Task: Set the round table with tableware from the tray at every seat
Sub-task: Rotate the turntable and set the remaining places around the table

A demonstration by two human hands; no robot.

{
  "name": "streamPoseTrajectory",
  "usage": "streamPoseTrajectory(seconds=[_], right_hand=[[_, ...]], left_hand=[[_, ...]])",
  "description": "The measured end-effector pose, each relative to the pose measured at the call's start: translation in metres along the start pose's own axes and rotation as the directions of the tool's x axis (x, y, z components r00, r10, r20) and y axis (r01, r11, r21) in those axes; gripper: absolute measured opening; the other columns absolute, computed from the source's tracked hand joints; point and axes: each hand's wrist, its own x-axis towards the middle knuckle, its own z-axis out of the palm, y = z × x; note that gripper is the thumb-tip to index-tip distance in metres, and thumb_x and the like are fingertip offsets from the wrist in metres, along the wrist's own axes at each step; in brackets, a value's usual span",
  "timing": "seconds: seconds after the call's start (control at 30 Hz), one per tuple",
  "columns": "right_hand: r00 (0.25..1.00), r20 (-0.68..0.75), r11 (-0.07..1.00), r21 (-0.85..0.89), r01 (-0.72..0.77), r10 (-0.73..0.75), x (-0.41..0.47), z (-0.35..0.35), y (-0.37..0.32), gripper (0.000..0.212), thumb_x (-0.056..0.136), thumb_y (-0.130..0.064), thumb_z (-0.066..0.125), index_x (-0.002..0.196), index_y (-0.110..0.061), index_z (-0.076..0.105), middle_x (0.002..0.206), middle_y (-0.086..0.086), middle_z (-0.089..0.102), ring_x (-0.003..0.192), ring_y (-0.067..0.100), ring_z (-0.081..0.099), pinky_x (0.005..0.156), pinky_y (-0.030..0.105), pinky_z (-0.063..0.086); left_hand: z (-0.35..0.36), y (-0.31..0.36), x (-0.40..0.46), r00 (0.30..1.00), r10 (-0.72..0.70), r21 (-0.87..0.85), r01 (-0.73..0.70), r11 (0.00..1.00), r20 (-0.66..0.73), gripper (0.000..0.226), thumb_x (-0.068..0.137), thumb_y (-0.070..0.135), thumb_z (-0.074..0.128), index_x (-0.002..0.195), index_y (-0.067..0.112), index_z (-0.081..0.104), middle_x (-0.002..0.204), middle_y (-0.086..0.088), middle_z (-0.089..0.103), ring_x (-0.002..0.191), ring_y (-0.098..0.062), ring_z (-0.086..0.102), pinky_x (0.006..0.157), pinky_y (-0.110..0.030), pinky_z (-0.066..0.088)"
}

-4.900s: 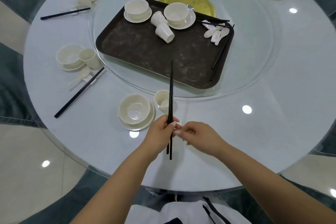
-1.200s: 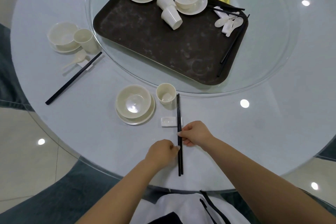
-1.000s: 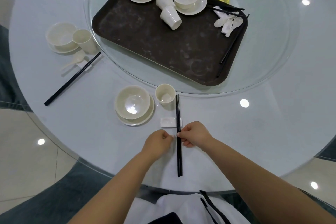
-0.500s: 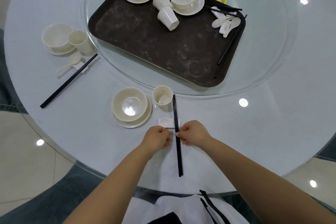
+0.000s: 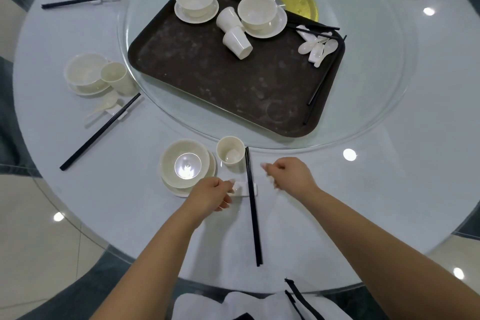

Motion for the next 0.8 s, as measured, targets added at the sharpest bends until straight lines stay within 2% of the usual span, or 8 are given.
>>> streamPoseTrajectory(seconds=[0.13, 0.3, 0.37, 0.5, 0.63, 0.7, 0.8], right_hand=[[0.990, -0.123, 0.992, 0.104, 0.078, -0.065, 0.020, -0.034, -0.022, 0.036, 0.090, -0.043, 0.061, 0.068, -0.015, 0.067, 0.052, -0.001, 0.064, 0.046, 0.003, 0.056, 0.053, 0.025, 0.048], [0.971, -0.233, 0.973, 0.207, 0.100, -0.050, 0.059, -0.063, -0.042, 0.032, 0.092, -0.037, 0.062, 0.074, -0.012, 0.071, 0.058, 0.002, 0.065, 0.056, 0.015, 0.064, 0.070, 0.036, 0.058], [0.966, -0.259, 0.963, 0.256, 0.086, -0.017, 0.078, -0.075, -0.048, 0.029, 0.092, -0.033, 0.062, 0.078, -0.010, 0.072, 0.060, 0.004, 0.067, 0.057, 0.018, 0.066, 0.070, 0.037, 0.060], [0.946, -0.322, 0.960, 0.275, 0.047, 0.046, 0.115, -0.103, -0.053, 0.026, 0.094, -0.030, 0.059, 0.085, -0.010, 0.073, 0.061, 0.002, 0.068, 0.054, 0.015, 0.066, 0.066, 0.030, 0.060], [0.919, -0.386, 0.961, 0.274, 0.037, 0.075, 0.149, -0.128, -0.055, 0.018, 0.093, -0.026, 0.058, 0.082, -0.016, 0.068, 0.065, 0.003, 0.068, 0.057, 0.017, 0.066, 0.070, 0.036, 0.060], [0.903, -0.424, 0.967, 0.252, 0.036, 0.077, 0.165, -0.136, -0.057, 0.013, 0.091, -0.026, 0.058, 0.089, -0.016, 0.067, 0.068, 0.003, 0.069, 0.058, 0.018, 0.068, 0.071, 0.037, 0.061], [0.879, -0.470, 0.983, 0.185, 0.016, 0.074, 0.189, -0.145, -0.062, 0.017, 0.089, -0.027, 0.057, 0.099, -0.014, 0.062, 0.072, 0.004, 0.069, 0.060, 0.021, 0.069, 0.073, 0.037, 0.058]], left_hand=[[-0.014, 0.027, -0.002, 0.996, 0.077, 0.013, -0.076, 0.997, -0.041, 0.032, 0.093, 0.037, 0.059, 0.086, 0.008, 0.070, 0.061, 0.004, 0.068, 0.053, -0.007, 0.061, 0.057, -0.020, 0.050], [-0.022, 0.068, 0.003, 0.973, 0.196, 0.015, -0.195, 0.981, -0.122, 0.026, 0.093, 0.029, 0.059, 0.088, 0.007, 0.070, 0.070, -0.003, 0.068, 0.055, -0.011, 0.057, 0.058, -0.022, 0.046], [-0.024, 0.085, 0.008, 0.962, 0.244, 0.032, -0.242, 0.970, -0.126, 0.027, 0.093, 0.032, 0.059, 0.088, 0.008, 0.070, 0.072, -0.003, 0.068, 0.058, -0.011, 0.058, 0.061, -0.024, 0.046], [-0.026, 0.112, 0.023, 0.952, 0.283, 0.037, -0.280, 0.959, -0.120, 0.024, 0.094, 0.037, 0.057, 0.088, 0.019, 0.070, 0.074, 0.001, 0.069, 0.061, -0.010, 0.060, 0.062, -0.024, 0.046], [-0.022, 0.129, 0.042, 0.942, 0.302, 0.044, -0.299, 0.953, -0.145, 0.023, 0.094, 0.040, 0.056, 0.090, 0.021, 0.068, 0.075, 0.004, 0.069, 0.066, -0.012, 0.063, 0.063, -0.025, 0.049], [-0.019, 0.135, 0.050, 0.943, 0.300, 0.037, -0.297, 0.954, -0.144, 0.022, 0.094, 0.040, 0.056, 0.089, 0.022, 0.068, 0.076, 0.004, 0.070, 0.066, -0.011, 0.063, 0.063, -0.024, 0.048], [-0.015, 0.141, 0.062, 0.943, 0.303, 0.029, -0.302, 0.953, -0.137, 0.020, 0.094, 0.038, 0.057, 0.088, 0.022, 0.068, 0.075, 0.004, 0.070, 0.062, -0.007, 0.061, 0.059, -0.020, 0.047]])
